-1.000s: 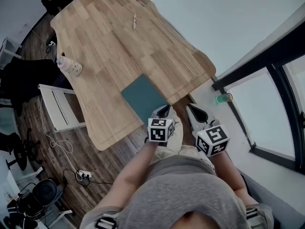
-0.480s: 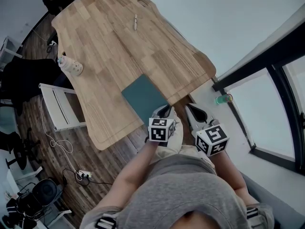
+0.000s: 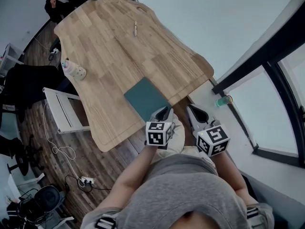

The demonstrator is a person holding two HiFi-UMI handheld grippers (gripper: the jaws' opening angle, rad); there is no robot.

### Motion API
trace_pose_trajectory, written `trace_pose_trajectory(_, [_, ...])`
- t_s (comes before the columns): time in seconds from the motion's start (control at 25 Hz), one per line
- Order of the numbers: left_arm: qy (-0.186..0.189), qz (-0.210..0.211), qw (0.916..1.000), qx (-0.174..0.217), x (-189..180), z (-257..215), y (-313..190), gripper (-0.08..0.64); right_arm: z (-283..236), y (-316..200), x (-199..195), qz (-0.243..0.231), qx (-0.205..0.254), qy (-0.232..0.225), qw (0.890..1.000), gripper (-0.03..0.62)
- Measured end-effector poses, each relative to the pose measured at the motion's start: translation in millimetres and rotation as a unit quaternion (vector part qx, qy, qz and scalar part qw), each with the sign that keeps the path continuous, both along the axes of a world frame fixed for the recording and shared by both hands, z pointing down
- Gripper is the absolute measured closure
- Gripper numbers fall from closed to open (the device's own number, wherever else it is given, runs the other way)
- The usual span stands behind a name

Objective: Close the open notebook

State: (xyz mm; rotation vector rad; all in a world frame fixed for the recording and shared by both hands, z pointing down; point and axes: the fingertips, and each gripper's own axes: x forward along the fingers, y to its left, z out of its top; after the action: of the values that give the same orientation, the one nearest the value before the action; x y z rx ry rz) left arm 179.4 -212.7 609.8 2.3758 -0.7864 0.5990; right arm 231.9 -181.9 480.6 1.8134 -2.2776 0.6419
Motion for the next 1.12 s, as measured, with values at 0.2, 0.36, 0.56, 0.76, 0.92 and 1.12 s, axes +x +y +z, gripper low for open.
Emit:
trace_pose_trajectory(0.2, [0.020, -0.020, 0.9994, 0.018, -25, -24, 5, 0.503, -4, 12, -11, 0.006, 0.009, -0.002, 1.000, 0.591])
trace_pose_trajectory(0.36, [0.025, -0.042, 0.9982, 0.035, -47, -43, 10, 0.520, -8, 22, -23, 0.003, 0.013, -0.003, 1.000, 0.591])
trace_pose_trajectory(0.56, [0.028, -0.057, 0.9962, 0.060, -71, -64, 16, 0.545, -13, 32, -38, -0.002, 0.019, -0.004, 1.000, 0.591])
trace_pose_trajectory(0.76, [0.038, -0.075, 0.9943, 0.066, -93, -79, 25, 0.558, -17, 42, -53, -0.011, 0.022, -0.005, 1.000, 0.591])
trace_pose_trajectory(0.92, [0.036, -0.084, 0.9930, 0.075, -111, -90, 35, 0.558, -19, 50, -66, -0.022, 0.023, -0.007, 0.999, 0.591])
trace_pose_trajectory(1.12, [0.034, -0.098, 0.9912, 0.082, -136, -100, 50, 0.558, -20, 61, -84, -0.039, 0.023, -0.010, 0.999, 0.591])
